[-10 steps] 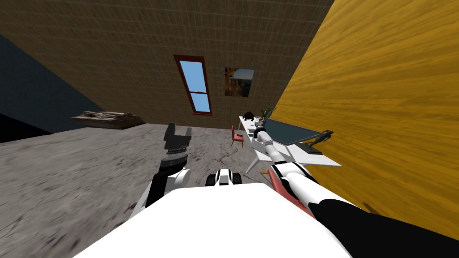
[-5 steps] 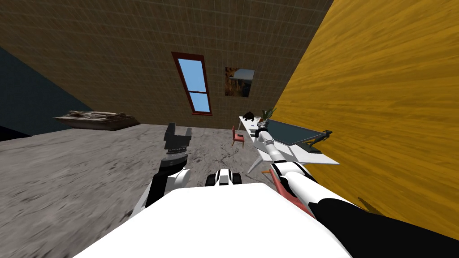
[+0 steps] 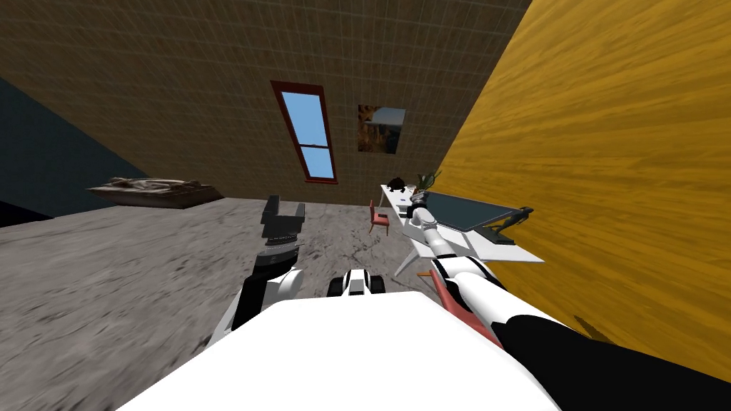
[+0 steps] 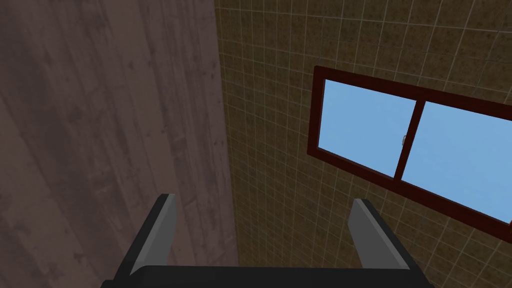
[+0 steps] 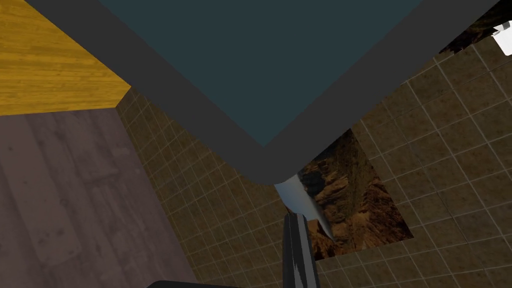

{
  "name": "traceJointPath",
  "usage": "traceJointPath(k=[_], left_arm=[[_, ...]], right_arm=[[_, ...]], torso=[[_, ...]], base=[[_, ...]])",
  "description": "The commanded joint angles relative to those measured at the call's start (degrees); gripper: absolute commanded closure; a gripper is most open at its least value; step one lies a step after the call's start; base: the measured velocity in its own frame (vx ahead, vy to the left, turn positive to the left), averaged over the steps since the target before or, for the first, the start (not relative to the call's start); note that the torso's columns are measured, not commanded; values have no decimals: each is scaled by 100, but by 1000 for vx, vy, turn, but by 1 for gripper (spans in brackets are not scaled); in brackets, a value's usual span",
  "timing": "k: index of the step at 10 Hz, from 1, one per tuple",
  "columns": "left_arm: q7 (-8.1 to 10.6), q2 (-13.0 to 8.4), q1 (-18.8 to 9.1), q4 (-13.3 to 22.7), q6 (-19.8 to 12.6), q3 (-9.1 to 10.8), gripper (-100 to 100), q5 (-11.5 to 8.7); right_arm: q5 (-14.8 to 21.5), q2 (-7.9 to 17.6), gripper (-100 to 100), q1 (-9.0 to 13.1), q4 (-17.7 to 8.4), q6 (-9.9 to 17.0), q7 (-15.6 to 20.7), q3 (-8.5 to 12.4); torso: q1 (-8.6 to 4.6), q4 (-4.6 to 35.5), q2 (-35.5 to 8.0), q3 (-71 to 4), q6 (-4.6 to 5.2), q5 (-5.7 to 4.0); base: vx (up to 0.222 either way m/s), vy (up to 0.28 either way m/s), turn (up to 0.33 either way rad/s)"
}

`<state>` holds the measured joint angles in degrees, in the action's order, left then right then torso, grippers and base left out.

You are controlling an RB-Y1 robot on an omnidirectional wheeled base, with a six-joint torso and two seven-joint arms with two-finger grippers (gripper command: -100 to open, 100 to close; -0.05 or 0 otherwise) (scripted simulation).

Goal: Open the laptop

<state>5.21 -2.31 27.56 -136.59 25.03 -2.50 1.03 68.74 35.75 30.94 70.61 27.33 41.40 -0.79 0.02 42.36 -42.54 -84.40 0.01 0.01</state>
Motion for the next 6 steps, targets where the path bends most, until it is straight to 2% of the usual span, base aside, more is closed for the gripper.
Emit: traceJointPath(k=[1, 6], left_arm=[[0, 0, 0, 0, 0, 0, 0, 0], [0, 0, 2, -1, 1, 0, 0, 0]], right_arm=[[105, 1, -100, -44, 17, 179, -10, 71], [334, 15, -100, -142, 39, 628, 16, 262]], torso=[[2, -3, 17, -10, -1, 1], [-7, -9, 28, -19, -2, -2]], base=[[66, 23, -79], [131, 40, -57]])
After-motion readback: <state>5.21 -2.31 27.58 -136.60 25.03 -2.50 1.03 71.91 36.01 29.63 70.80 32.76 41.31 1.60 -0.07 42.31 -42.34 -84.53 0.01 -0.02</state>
